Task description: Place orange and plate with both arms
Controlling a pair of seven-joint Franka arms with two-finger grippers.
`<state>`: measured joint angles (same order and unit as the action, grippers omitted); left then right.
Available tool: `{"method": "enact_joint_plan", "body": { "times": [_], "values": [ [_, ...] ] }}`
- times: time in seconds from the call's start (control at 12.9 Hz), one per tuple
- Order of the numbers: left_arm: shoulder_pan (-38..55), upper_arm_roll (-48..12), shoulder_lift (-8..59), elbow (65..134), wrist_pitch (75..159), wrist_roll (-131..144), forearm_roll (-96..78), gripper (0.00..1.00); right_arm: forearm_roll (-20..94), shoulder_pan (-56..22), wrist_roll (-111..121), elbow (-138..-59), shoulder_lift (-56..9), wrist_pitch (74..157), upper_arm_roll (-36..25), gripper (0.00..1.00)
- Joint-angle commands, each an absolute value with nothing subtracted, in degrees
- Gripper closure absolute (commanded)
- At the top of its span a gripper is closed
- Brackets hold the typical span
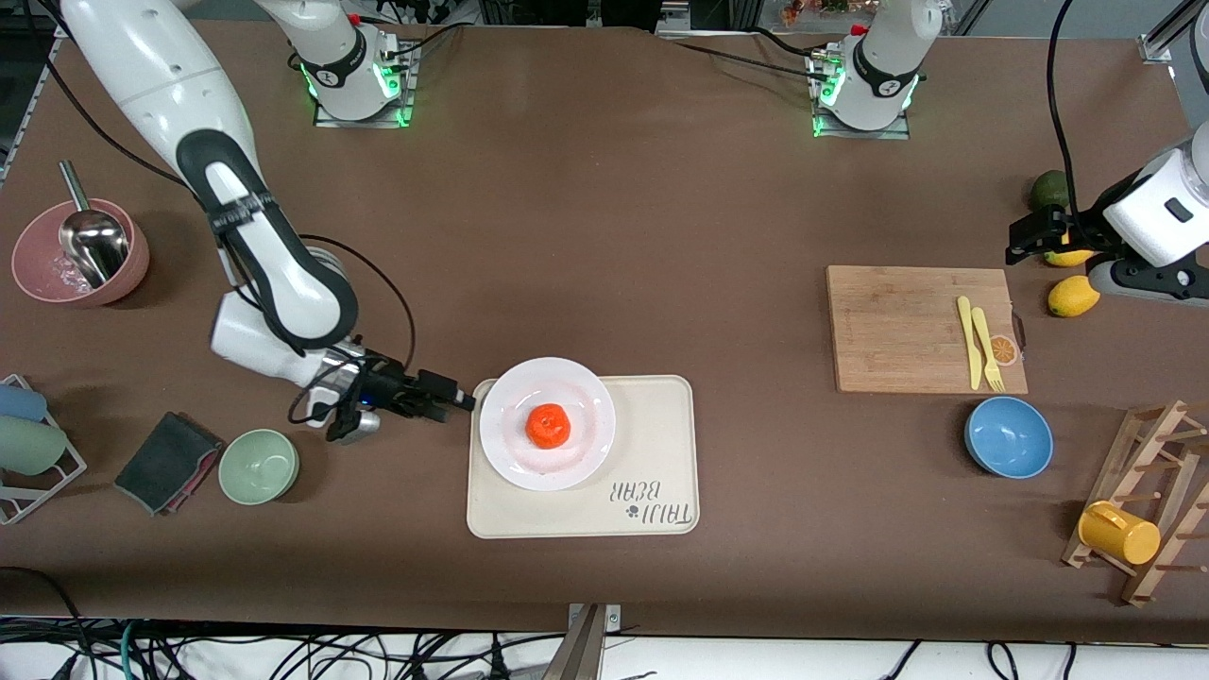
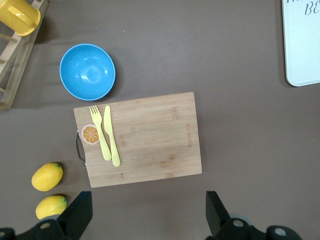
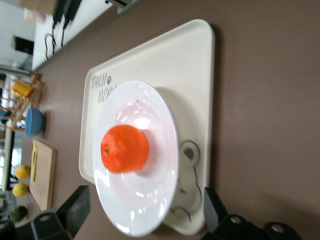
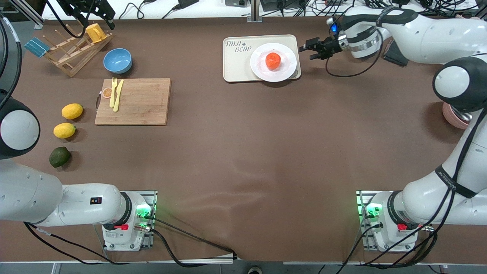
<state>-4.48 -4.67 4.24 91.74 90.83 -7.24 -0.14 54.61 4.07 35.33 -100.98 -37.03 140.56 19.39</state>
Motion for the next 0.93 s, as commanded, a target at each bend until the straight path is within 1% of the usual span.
{"method": "enact_joint_plan", "body": {
  "times": [0.0, 0.08, 0.23, 0.31, 0.47, 0.62, 0.85],
  "values": [
    [-4.57, -4.66, 4.04, 91.67, 90.61, -8.53, 0.44, 0.0, 43.55, 4.31, 30.08, -106.35, -26.4, 126.98, 11.37, 0.0],
    [-4.57, -4.66, 4.04, 91.76, 90.62, -8.53, 0.27, 0.0, 37.59, 4.31, 28.23, -106.17, -23.67, 121.96, 8.73, 0.0],
    [-4.66, -4.66, 4.04, 91.76, 90.62, -8.53, 0.35, 0.0, 26.16, 4.31, 22.61, -106.0, -17.17, 113.42, 5.9, 0.0],
    [-4.66, -4.66, 4.04, 91.76, 90.62, -8.53, 0.35, 0.0, 20.36, 4.31, 20.06, -105.82, -14.18, 110.42, 5.45, 0.0],
    [-4.66, -4.66, 4.04, 91.76, 90.62, -8.53, 0.26, 0.0, 12.43, 4.22, 15.32, -105.12, -8.73, 104.19, 5.28, 0.0],
    [-4.66, -4.66, 4.04, 91.76, 90.62, -8.53, 0.26, 0.0, 7.58, 3.0, 10.48, -102.24, -7.12, 97.15, 3.09, 0.0],
    [-4.66, -4.66, 4.04, 91.76, 90.62, -8.53, 0.26, 0.0, 4.31, -1.04, 9.84, -96.17, -5.81, 89.32, -3.05, 0.0]
  ]
}}
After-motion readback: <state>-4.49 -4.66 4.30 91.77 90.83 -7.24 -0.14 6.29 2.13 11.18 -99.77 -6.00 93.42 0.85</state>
